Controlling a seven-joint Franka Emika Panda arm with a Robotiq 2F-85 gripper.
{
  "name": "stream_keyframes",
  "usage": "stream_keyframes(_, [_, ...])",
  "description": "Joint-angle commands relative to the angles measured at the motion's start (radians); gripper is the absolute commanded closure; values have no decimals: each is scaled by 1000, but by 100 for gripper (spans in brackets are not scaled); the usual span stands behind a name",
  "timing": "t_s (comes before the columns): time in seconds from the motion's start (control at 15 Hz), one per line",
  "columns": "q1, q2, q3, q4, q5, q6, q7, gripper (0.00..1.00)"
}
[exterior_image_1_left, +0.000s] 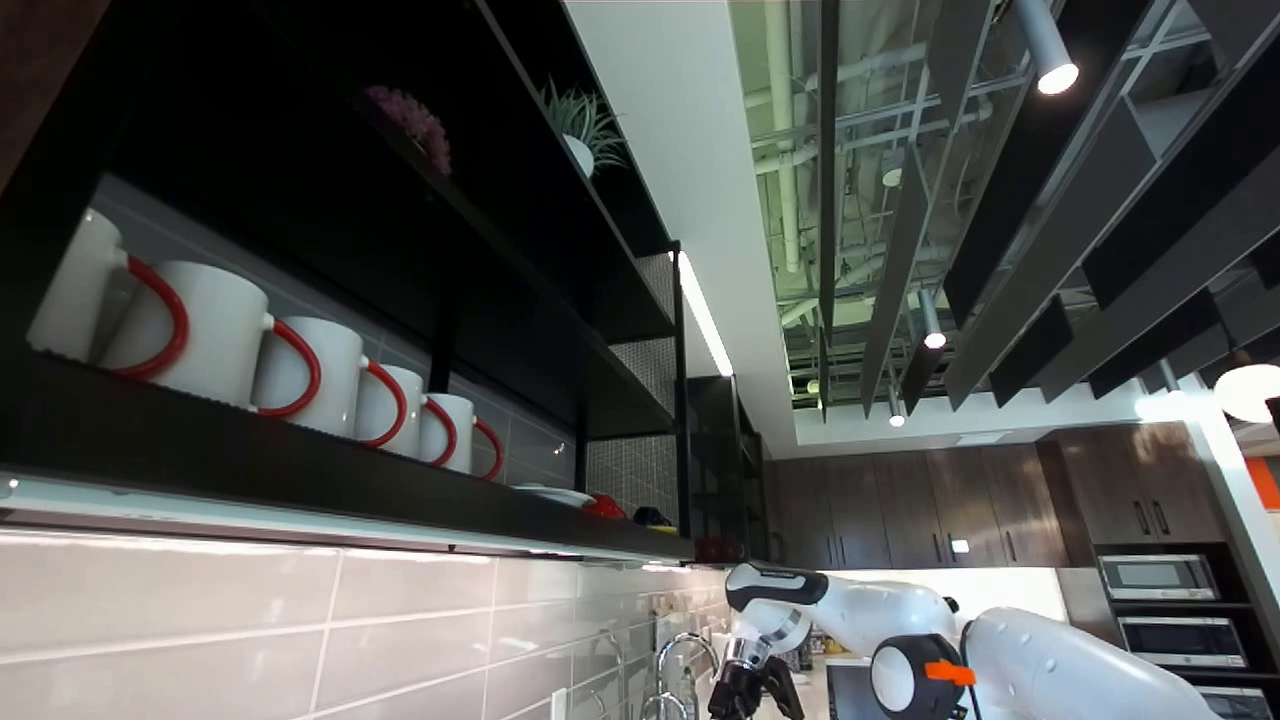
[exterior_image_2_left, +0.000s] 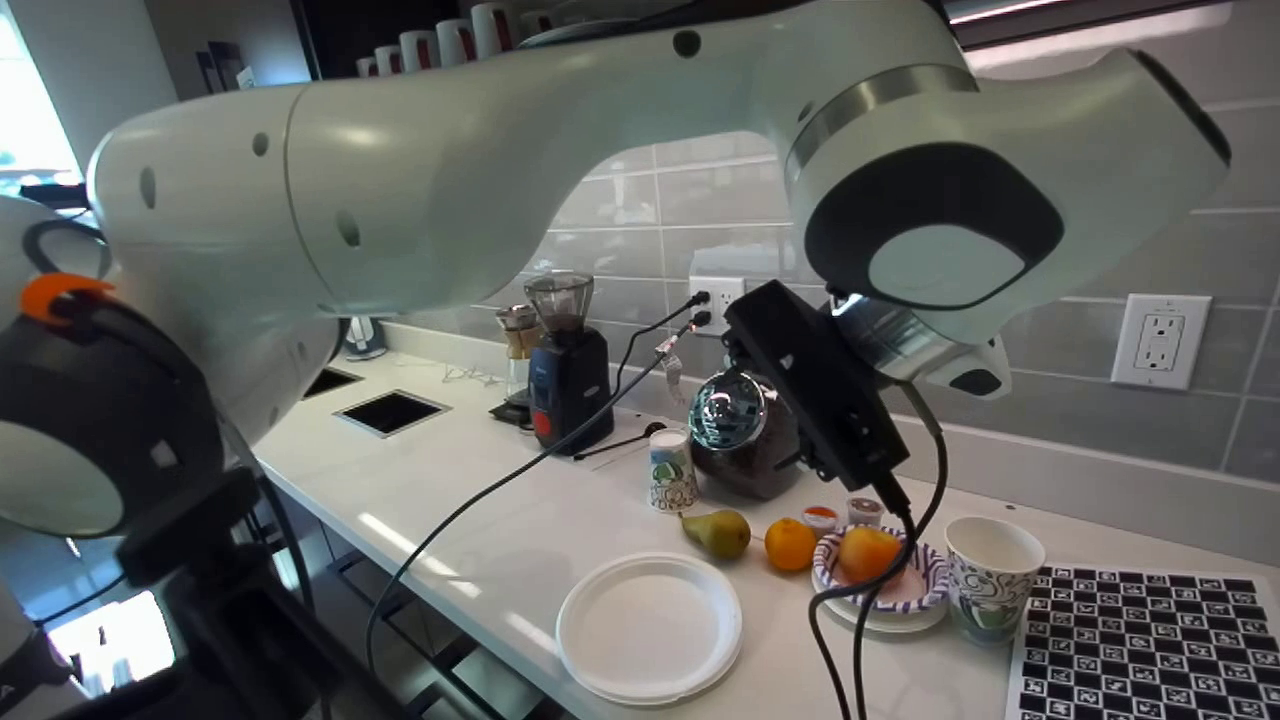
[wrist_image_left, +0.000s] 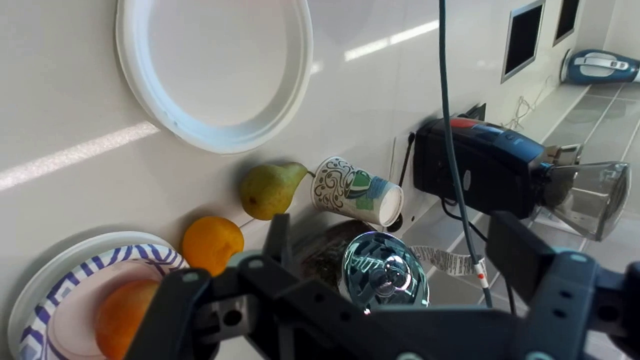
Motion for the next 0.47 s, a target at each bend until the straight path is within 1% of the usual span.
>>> stream_keyframes(0.0, [2,-16,-2,0,-3,5,88,0])
stream_keyframes(0.2, [-13,-21,3,0,19,15,198,0])
stream_keyframes(0.27, [-3,-14,2,0,-2,4,135,0])
stream_keyframes(0.4, [-4,-14,1,-1,-2,5,139,0])
